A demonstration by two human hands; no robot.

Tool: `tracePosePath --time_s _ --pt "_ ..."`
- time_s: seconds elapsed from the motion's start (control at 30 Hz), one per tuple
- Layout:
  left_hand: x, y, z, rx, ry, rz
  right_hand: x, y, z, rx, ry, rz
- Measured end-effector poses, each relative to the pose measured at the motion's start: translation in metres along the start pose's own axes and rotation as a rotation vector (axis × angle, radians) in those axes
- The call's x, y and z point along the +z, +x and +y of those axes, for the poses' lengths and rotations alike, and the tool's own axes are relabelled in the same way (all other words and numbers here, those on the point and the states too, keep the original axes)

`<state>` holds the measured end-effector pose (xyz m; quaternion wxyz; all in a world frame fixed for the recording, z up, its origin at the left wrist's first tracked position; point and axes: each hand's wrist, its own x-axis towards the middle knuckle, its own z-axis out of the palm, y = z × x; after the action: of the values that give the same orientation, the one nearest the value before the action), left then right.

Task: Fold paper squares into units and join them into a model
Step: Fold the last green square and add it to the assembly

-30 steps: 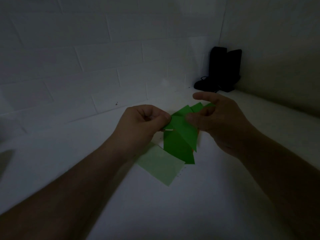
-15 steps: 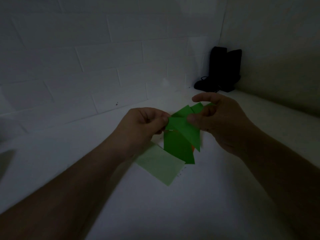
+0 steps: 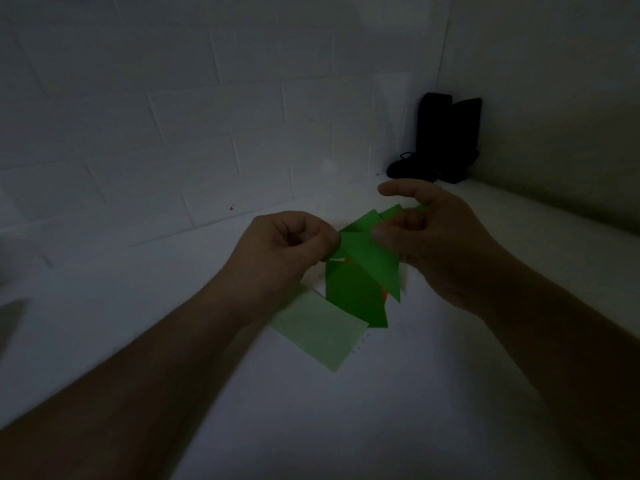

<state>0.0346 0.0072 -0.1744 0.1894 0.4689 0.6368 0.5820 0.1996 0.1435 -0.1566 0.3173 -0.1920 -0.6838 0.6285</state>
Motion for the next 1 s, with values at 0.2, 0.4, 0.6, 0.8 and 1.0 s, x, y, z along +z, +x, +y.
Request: tracePosePath --time_s 0.2,0.4,0.6,0.8,1.0 --pt "0.003 -0.004 0.001 0.009 -0.035 -0.072 0.009 -0.002 0.001 -0.024 -0.104 -0.069" --pt "0.009 -0.006 0.001 0.013 -0.002 -0.113 0.014 -0.005 0.007 -0.065 -0.292 -0.081" --pt "0.006 -0.004 0.003 0.044 0.019 -0.079 0.008 -0.001 0.008 -0.029 -0.155 -0.055" --pt "0.003 -0.004 0.003 0.010 -0.016 -0.043 0.006 -0.001 0.004 0.021 -0.133 -0.099" --pt "-0.007 0.002 0.001 0.008 -0.041 -0.040 0.002 -0.001 -0.001 0.055 -0.162 -0.072"
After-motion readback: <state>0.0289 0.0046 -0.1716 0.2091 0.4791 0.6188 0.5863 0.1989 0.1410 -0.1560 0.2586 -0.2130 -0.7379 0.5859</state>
